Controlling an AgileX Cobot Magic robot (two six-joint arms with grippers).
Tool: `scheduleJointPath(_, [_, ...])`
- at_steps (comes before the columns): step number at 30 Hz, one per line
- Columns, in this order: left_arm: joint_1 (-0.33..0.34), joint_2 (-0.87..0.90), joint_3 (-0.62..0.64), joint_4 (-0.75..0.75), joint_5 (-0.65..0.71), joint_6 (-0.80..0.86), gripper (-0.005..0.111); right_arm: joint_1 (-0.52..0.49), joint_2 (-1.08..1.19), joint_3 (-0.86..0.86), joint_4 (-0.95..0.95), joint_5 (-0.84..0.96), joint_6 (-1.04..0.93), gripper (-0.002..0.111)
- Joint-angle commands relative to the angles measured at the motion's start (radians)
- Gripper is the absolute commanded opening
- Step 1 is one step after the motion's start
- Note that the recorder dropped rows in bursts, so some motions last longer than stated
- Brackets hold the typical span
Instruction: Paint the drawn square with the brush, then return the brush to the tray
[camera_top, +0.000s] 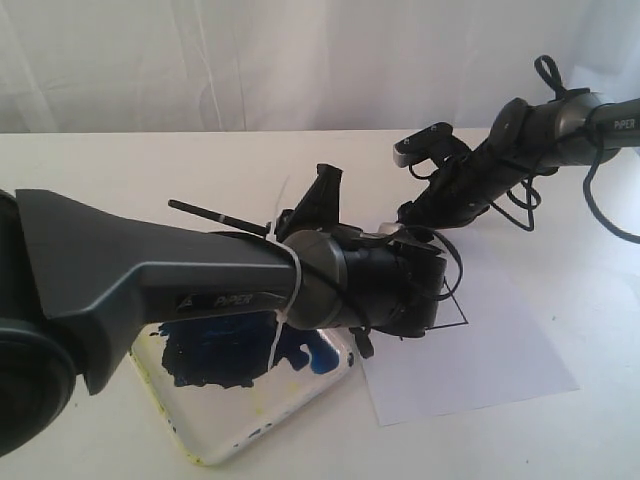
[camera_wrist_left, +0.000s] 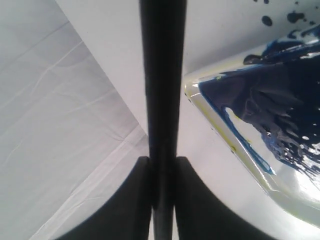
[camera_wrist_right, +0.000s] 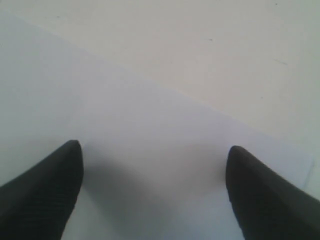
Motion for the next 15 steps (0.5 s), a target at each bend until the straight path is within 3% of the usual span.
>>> scheduleJointPath(1, [-0.003,-0.008,-0.003,-0.005,-0.01,0.003,0.0,-0.002,0.021,0.008,-0.035,0.022,-0.003,0.073])
scheduleJointPath(15, [-0.026,0.084,-0.134,0.03,0.039,0.05,0.0,-0.002,0.021,0.008,-0.035,0.024,-0.003,0.073])
